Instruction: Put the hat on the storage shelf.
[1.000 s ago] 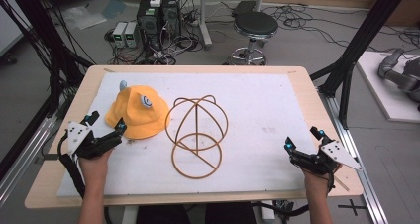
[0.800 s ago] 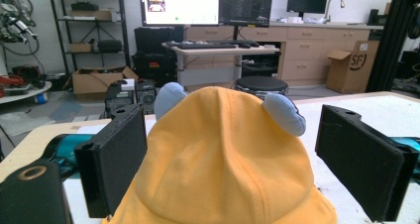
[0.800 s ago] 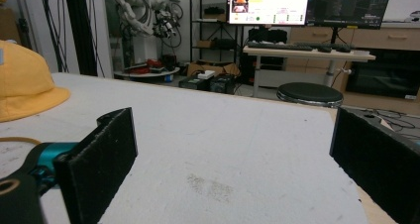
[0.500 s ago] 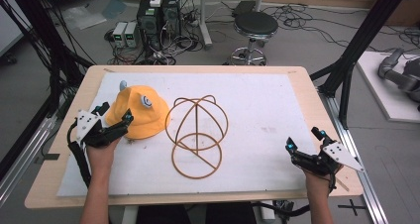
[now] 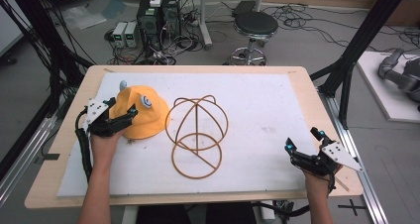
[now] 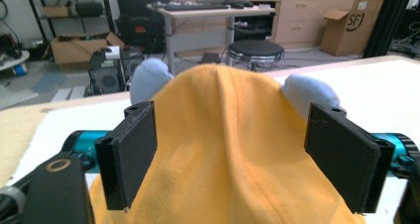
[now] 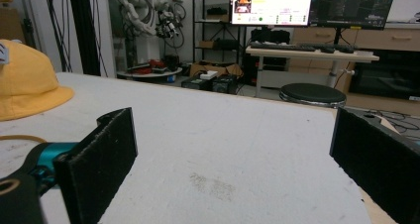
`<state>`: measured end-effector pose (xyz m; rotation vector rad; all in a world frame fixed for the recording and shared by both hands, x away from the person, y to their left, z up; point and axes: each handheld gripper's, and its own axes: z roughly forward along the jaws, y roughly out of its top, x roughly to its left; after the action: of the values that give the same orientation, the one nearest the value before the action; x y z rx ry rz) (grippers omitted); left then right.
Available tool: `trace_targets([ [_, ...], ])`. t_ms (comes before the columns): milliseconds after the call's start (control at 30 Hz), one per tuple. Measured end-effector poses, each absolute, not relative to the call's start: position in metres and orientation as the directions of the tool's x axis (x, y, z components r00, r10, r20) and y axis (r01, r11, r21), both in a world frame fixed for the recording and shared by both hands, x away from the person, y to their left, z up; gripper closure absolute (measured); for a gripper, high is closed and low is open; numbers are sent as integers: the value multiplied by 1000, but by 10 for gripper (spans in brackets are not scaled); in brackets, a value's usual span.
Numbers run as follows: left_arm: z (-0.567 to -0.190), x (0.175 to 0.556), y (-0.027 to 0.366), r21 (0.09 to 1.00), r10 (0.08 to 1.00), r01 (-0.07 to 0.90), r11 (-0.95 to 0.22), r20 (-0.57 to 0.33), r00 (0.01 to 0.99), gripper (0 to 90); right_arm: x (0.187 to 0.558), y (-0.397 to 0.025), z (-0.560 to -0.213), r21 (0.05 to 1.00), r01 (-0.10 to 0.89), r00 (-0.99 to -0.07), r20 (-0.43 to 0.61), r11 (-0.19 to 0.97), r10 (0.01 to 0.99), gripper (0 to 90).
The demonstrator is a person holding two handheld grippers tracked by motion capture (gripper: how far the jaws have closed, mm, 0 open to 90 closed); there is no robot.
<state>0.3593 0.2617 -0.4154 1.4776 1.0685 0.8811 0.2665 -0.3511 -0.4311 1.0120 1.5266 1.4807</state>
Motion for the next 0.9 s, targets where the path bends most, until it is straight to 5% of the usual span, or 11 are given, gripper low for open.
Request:
trace_targets([
  [567,-429,372,261,972,943,231,-49,-32,332,510,266,-348,-432,999,35,-396,-9,24,918,39],
  [900,-430,373,258,969,931,238,-63,-28,363,807,266,-345,-433,999,42,-401,-11,30,916,39],
])
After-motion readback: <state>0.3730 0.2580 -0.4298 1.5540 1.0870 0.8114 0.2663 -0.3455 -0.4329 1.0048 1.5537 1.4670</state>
